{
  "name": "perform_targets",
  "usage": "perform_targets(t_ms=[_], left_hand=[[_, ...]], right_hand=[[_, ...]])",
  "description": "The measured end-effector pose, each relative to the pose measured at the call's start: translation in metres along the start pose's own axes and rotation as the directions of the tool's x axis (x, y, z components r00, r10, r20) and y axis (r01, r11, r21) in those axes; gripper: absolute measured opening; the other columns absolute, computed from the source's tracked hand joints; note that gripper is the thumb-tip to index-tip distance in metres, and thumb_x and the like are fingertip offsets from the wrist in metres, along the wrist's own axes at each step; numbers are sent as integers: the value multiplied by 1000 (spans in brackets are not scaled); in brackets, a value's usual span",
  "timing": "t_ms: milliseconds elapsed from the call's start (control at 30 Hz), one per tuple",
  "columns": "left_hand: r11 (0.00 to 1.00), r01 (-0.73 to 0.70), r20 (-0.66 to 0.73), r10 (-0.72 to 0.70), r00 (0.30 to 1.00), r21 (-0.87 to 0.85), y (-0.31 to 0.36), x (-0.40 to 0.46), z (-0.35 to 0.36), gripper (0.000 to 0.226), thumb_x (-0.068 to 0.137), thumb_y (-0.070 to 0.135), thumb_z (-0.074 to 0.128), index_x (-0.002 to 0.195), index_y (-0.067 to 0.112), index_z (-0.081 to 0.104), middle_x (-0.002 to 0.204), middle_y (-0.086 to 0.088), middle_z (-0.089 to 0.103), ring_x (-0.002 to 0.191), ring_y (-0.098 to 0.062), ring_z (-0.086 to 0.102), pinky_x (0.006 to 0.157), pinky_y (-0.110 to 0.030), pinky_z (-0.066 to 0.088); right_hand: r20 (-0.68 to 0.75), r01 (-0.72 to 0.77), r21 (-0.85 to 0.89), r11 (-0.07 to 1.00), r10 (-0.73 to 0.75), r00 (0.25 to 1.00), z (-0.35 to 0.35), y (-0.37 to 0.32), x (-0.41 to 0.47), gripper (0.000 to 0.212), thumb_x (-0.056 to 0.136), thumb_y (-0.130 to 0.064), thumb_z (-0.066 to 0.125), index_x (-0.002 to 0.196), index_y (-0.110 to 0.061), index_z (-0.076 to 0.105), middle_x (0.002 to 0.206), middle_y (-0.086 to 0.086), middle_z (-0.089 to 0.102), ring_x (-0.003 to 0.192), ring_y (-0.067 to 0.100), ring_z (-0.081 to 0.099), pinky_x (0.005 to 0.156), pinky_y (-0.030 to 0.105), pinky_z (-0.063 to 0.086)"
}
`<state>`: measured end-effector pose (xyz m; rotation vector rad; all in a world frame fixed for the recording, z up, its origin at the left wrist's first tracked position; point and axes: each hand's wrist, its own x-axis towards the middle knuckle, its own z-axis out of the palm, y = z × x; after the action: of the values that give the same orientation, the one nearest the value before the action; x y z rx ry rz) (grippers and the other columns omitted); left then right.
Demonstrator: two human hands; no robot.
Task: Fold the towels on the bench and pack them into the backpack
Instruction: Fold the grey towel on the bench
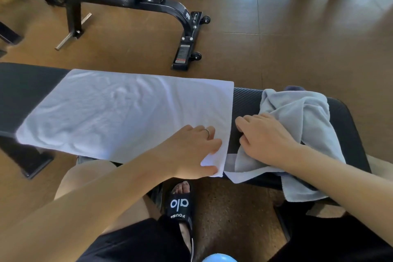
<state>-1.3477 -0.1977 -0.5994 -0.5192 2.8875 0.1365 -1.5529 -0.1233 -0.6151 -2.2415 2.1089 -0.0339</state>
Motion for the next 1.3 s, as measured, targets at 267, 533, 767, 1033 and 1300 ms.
perform_targets(t_ms=[267, 533, 767, 1033, 1300], left_hand=[[996, -8, -51, 13, 999, 92, 11, 3, 6, 53, 94, 63, 44, 122, 18, 47, 124, -5, 49, 104, -23, 45, 88, -36, 37], [991, 23, -153, -3, 988, 131, 22, 0, 27, 62, 89, 67, 43, 121, 15, 54, 117, -9, 57, 97, -27, 49, 83, -43, 45], [983, -11, -46, 20, 999, 181, 14, 2, 23, 71, 86, 77, 43, 118, 14, 48, 121, -6, 52, 100, -26, 46, 87, -42, 42], [923, 373, -41, -377, 925, -92, -87, 8, -4, 74, 97, 66, 38, 157, 25, 21, 163, -5, 24, 147, -24, 28, 119, -40, 27], [823, 557, 92, -549, 830, -115, -154, 29, 24, 85, 90, 78, 31, 159, 38, 2, 169, 1, -7, 155, -22, -8, 124, -47, -1]], right_hand=[[83, 21, 40, 999, -24, 996, -18, -4, 6, 21, 90, -16, 57, 107, -23, 47, 100, -4, 49, 84, 12, 47, 72, 25, 38], [97, 73, 51, 996, -78, 992, 6, -25, 29, 49, 96, -26, 43, 144, -18, 39, 144, 4, 40, 134, 24, 41, 110, 38, 33], [176, 52, -80, 995, -37, 984, 0, -15, 22, 51, 97, -30, 43, 146, -18, 34, 151, 7, 33, 136, 24, 37, 114, 39, 29], [-16, 36, 47, 998, -36, 999, 7, -32, 99, 53, 102, -32, 36, 152, -14, 29, 155, 14, 34, 140, 31, 33, 114, 45, 29], [66, -236, 28, 971, 234, 970, 40, -25, 144, 60, 102, -49, 20, 156, -22, 19, 157, 16, 28, 144, 34, 24, 119, 49, 18]])
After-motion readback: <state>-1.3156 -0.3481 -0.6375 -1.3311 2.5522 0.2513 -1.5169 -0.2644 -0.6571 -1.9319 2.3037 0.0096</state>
